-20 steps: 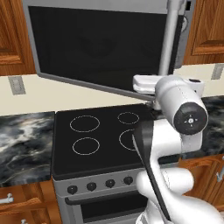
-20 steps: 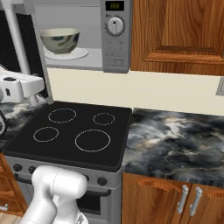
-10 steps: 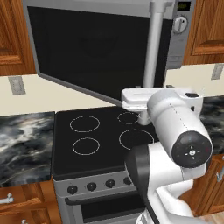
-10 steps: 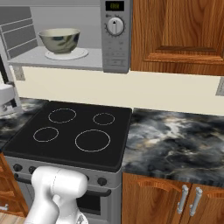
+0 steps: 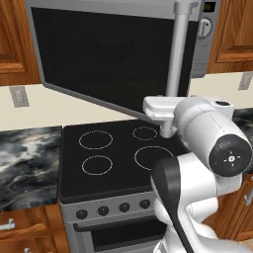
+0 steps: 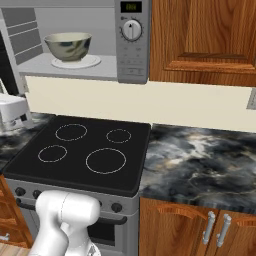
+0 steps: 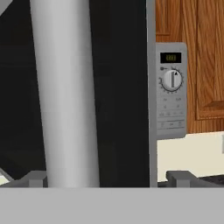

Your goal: The microwave is finished heating the shrimp and lime. Take the bowl containing the food and place it on the dining counter.

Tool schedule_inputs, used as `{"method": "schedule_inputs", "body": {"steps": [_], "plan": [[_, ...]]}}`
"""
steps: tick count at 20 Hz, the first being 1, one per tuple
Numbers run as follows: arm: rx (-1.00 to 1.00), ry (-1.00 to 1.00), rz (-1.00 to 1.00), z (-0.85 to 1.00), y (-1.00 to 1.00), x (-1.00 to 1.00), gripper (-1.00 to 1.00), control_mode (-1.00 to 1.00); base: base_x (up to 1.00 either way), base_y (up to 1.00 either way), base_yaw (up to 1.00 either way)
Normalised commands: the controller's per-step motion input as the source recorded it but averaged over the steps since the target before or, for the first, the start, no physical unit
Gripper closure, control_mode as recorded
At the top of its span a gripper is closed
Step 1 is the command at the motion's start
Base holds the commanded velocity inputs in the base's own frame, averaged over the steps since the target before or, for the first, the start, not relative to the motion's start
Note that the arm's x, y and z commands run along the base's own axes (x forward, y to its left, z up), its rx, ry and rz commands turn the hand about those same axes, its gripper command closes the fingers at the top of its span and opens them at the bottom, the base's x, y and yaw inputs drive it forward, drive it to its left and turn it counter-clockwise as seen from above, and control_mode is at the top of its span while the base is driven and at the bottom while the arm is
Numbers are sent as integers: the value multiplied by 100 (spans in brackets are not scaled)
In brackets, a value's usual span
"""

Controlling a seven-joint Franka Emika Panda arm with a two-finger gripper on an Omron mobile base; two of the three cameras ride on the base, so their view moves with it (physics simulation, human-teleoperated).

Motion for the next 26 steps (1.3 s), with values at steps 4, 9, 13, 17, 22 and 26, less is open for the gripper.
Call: {"method": "schedule_inputs", "body": {"steps": [4,9,13,17,22,26], "plan": [[0,0,0,0,2,-9,-100,-100,0,0,0],[-6,-9,0,0,69,-11,-100,-100,0,0,0],[-3,-4,-1,0,62,0,-100,-100,0,0,0],[0,0,0,0,13,0,-100,-100,0,0,0],[-8,0,-5,-2,75,7,-100,-100,0,0,0],[-3,0,-7,0,60,26,-100,-100,0,0,0]]}}
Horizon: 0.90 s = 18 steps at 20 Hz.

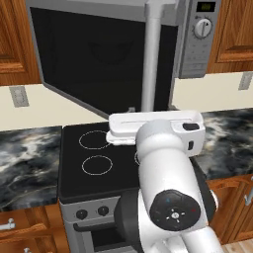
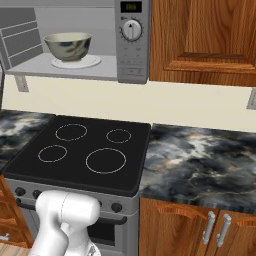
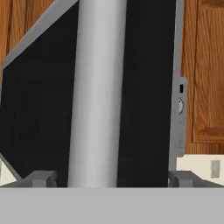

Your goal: The microwave is finished heating the shrimp and lime. Take the bowl containing the food and place it on the dining counter.

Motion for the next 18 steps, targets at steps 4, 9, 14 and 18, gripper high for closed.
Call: {"method": "schedule_inputs", "body": {"steps": [4,9,14,18], "plan": [[0,0,-3,0,16,7,-100,-100,0,0,0],[-4,-4,-7,-5,58,7,-100,-100,0,0,0],[0,-1,-10,0,42,26,-100,-100,0,0,0],[0,0,-19,-3,54,70,-100,-100,0,0,0]]}}
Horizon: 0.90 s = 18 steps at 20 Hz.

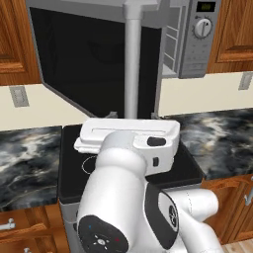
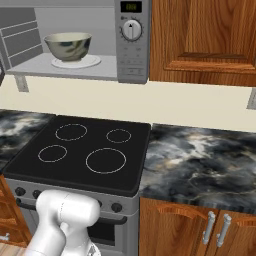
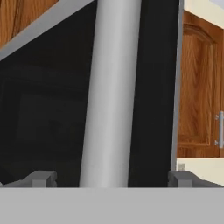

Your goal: The microwave is finished heating the shrimp and lime. Take the bowl containing the food and place it on the dining counter.

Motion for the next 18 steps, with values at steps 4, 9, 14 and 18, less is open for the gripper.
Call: {"method": "schedule_inputs", "body": {"steps": [4,9,14,18], "plan": [[0,0,-13,-2,38,32,-100,-100,0,0,0],[-1,-5,-14,-12,42,73,-100,-100,0,0,0],[0,-1,-13,-6,30,58,-100,-100,0,0,0],[-4,-2,-13,-24,39,79,-100,-100,0,0,0]]}}
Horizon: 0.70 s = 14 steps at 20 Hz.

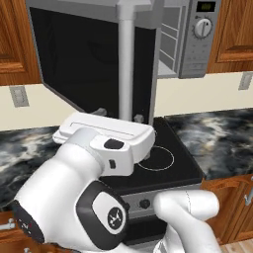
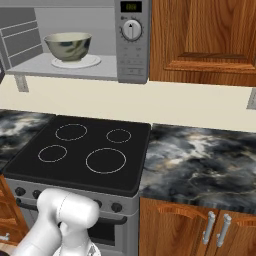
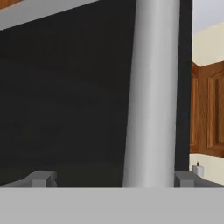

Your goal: The microwave is finished heating the shrimp and lime. Take the bowl containing the food and place it on the dining counter.

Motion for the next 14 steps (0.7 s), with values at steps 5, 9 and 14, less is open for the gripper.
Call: {"method": "schedule_inputs", "body": {"steps": [5,9,14], "plan": [[-2,-4,-10,-24,27,36,-100,-100,0,0,0],[0,-3,0,-3,1,-64,-100,-100,0,0,0],[0,-5,0,-2,0,-99,-100,-100,0,0,0]]}}
